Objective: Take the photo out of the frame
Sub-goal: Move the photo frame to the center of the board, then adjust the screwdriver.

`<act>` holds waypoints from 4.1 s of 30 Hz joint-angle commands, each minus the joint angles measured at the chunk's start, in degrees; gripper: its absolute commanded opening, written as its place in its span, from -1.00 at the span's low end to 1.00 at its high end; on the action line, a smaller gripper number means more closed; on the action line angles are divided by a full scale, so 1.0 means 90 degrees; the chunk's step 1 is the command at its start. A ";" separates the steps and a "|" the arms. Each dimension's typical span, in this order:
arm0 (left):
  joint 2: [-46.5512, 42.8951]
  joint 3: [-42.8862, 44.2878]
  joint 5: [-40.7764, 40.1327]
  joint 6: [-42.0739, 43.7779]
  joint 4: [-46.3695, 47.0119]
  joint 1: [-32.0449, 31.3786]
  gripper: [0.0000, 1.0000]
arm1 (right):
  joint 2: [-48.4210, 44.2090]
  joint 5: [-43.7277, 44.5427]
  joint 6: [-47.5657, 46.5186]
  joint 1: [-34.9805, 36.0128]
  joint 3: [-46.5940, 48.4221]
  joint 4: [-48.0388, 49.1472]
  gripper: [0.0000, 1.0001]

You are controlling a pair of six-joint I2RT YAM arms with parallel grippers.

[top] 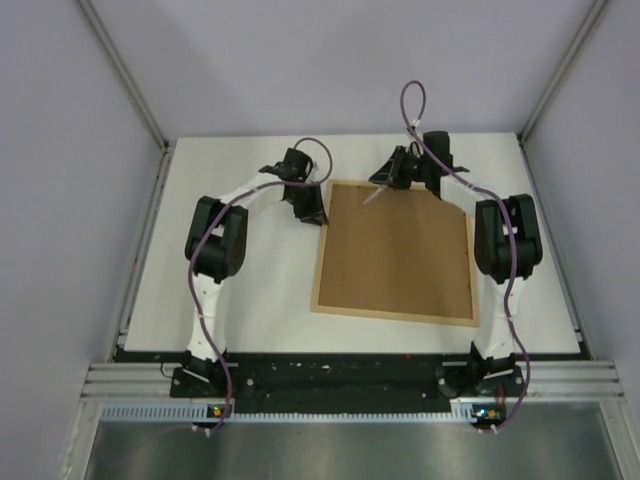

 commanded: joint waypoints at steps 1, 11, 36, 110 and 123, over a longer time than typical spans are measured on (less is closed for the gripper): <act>-0.0630 -0.0724 -0.0793 -0.0322 -0.0017 -0.0094 -0.59 | -0.0059 0.0104 0.0087 -0.0014 -0.0024 0.0314 -1.00; -0.1392 -0.0854 -0.1409 -0.0381 -0.0045 -0.0056 -0.15 | 0.0049 0.0046 0.0312 -0.0005 -0.0024 0.0421 -1.00; -0.1520 0.0378 0.1823 0.1895 0.0364 -0.0719 0.23 | -0.0722 -0.1731 0.1269 0.0015 -0.0415 -0.0428 -1.00; -0.1666 0.0036 0.3503 0.2578 -0.0309 -0.1012 -1.00 | -0.0771 -0.3831 -0.1358 0.0347 0.0269 -0.3153 -0.42; -0.1695 0.0026 0.3542 0.2627 -0.0387 -0.1042 -1.00 | -0.0615 -0.3714 -0.1446 0.0552 0.0386 -0.3299 -0.47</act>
